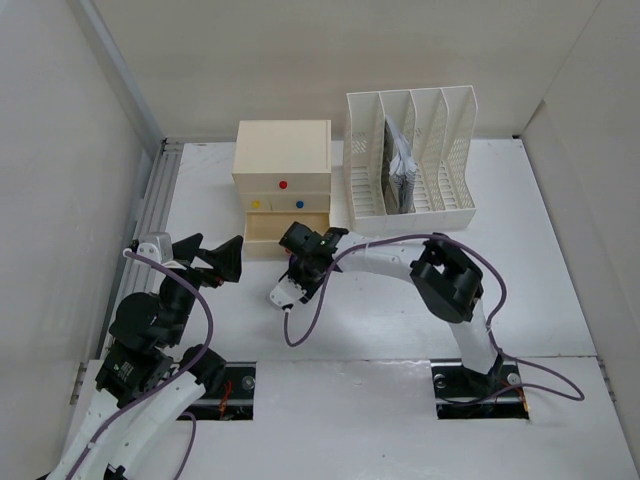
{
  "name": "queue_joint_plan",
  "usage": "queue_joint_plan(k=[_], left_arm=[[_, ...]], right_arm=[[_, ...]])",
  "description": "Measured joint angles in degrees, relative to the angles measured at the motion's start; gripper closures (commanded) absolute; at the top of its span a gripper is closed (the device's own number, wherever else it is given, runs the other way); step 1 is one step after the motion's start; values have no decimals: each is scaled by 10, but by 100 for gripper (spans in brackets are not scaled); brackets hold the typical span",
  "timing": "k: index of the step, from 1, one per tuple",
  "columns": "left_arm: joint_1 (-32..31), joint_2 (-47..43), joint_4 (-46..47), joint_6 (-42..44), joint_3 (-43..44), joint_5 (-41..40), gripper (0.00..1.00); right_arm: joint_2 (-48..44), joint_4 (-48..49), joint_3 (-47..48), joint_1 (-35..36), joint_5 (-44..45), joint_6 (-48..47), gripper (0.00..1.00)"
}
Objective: Organize the desk
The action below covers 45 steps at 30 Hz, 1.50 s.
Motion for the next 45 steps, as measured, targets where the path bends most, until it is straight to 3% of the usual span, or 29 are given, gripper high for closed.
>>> queue_joint_plan(k=[9, 13, 20, 33, 37, 38, 42, 45], left_arm=[[0, 0, 0, 0, 0, 0, 1], [0, 0, 0, 0, 0, 0, 1], [0, -5, -4, 0, 0, 0, 1], [0, -12, -7, 0, 0, 0, 1], [0, -13, -7, 0, 0, 0, 1], [0, -13, -7, 0, 0, 0, 1], [0, -13, -7, 0, 0, 0, 1], [0, -13, -7, 0, 0, 0, 1]], right_arm=[[32, -42, 45, 0, -15, -29, 55], [66, -92, 101, 0, -26, -37, 62], [119, -189, 197, 0, -45, -45, 62], [110, -261, 177, 0, -73, -21, 57], [108, -264, 173, 0, -76, -9, 76], [108, -264, 173, 0, -77, -3, 85], [104, -255, 169, 0, -79, 28, 95], [96, -235, 160, 0, -80, 73, 97]])
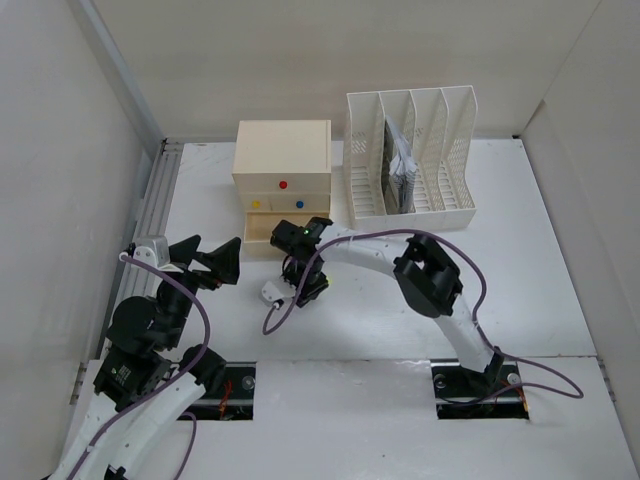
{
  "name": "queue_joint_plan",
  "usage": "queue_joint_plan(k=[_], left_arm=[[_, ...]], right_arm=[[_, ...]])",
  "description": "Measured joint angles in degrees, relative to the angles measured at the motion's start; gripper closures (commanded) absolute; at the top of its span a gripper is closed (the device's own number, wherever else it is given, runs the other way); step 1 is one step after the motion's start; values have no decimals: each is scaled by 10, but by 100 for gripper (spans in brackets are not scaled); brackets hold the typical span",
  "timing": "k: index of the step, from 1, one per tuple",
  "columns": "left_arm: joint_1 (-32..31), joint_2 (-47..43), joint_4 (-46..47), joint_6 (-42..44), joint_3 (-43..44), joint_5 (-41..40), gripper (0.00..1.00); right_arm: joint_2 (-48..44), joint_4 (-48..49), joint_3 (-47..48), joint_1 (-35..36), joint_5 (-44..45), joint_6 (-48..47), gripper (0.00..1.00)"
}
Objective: Organize the desk
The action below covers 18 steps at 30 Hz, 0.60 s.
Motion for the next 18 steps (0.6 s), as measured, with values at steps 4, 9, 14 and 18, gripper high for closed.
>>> queue_joint_plan(k=[4, 9, 14, 18], left_arm=[[0, 0, 0, 0, 0, 0, 1], [0, 0, 0, 0, 0, 0, 1], [0, 0, 0, 0, 0, 0, 1], [0, 0, 0, 0, 0, 0, 1]], right_arm=[[-4, 34, -1, 2, 4, 78, 97], [-40, 101, -1, 3, 41, 173, 97], [-122, 184, -1, 3, 100, 243, 98], [-170, 243, -1, 3, 149, 282, 98]])
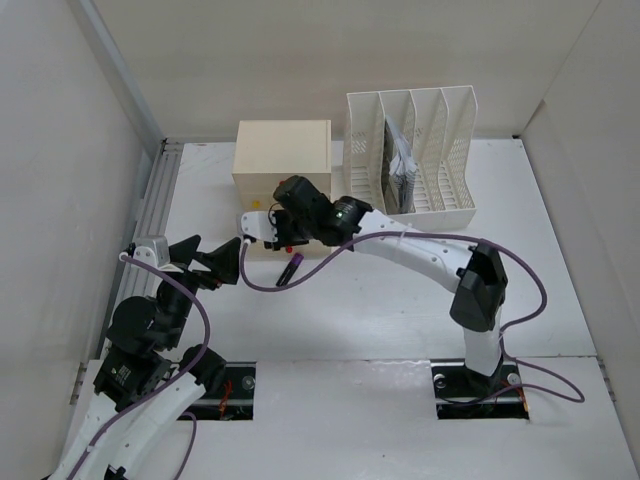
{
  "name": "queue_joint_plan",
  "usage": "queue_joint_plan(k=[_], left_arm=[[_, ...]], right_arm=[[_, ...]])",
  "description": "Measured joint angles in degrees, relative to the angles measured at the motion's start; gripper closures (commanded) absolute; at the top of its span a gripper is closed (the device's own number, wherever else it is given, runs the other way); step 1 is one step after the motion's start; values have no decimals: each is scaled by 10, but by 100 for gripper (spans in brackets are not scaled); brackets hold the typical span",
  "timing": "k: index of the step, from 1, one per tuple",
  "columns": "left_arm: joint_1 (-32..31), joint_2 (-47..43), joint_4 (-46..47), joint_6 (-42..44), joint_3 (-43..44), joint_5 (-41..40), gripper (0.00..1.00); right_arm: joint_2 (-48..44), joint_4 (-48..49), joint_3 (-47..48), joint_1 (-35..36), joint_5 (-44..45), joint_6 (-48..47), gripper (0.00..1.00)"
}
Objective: Organize the desk
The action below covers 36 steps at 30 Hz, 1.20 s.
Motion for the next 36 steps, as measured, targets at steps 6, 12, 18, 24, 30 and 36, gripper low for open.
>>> queue_joint_plan(k=[6, 12, 18, 24, 30, 36], left_arm=[[0, 0, 0, 0, 0, -4, 1], [0, 0, 0, 0, 0, -4, 1], [0, 0, 0, 0, 0, -4, 1], [0, 0, 0, 0, 0, -4, 1], [0, -2, -1, 0, 0, -5, 1], [0, -3, -1, 0, 0, -6, 1]], right_arm=[[10, 47, 0, -5, 84, 39, 92], [74, 59, 1, -16, 171, 66, 69], [97, 76, 1, -27, 235, 79, 50], [97, 90, 2, -28, 229, 86, 53], [97, 36, 23, -38, 65, 61, 88], [100, -112, 64, -49, -183, -85, 75]])
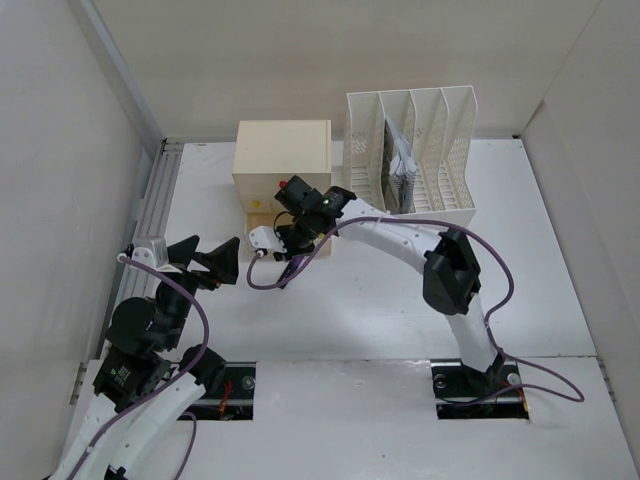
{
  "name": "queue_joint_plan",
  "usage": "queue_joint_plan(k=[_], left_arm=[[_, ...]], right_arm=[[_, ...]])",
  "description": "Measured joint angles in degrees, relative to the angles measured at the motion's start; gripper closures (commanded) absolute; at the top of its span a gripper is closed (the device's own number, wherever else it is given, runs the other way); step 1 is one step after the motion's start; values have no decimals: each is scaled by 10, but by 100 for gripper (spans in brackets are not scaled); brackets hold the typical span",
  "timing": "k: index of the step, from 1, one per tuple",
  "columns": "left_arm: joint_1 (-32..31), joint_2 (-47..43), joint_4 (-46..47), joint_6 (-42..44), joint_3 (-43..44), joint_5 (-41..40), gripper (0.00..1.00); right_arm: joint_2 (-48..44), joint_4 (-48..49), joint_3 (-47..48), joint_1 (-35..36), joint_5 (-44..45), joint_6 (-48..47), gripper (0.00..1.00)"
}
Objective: Organize the desk
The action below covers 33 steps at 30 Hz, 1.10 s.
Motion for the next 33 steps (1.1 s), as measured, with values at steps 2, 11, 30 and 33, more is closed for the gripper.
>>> queue_joint_plan(k=[2, 11, 30, 33], left_arm=[[0, 0, 0, 0, 0, 0, 1], [0, 0, 0, 0, 0, 0, 1], [0, -7, -2, 0, 0, 2, 1], [0, -9, -2, 0, 0, 2, 1]], right_arm=[[14, -45, 21, 0, -40, -34, 67], [98, -89, 56, 0, -64, -79, 56], [115, -35, 61, 36, 48, -56, 50], [120, -34, 60, 42, 55, -57, 50]])
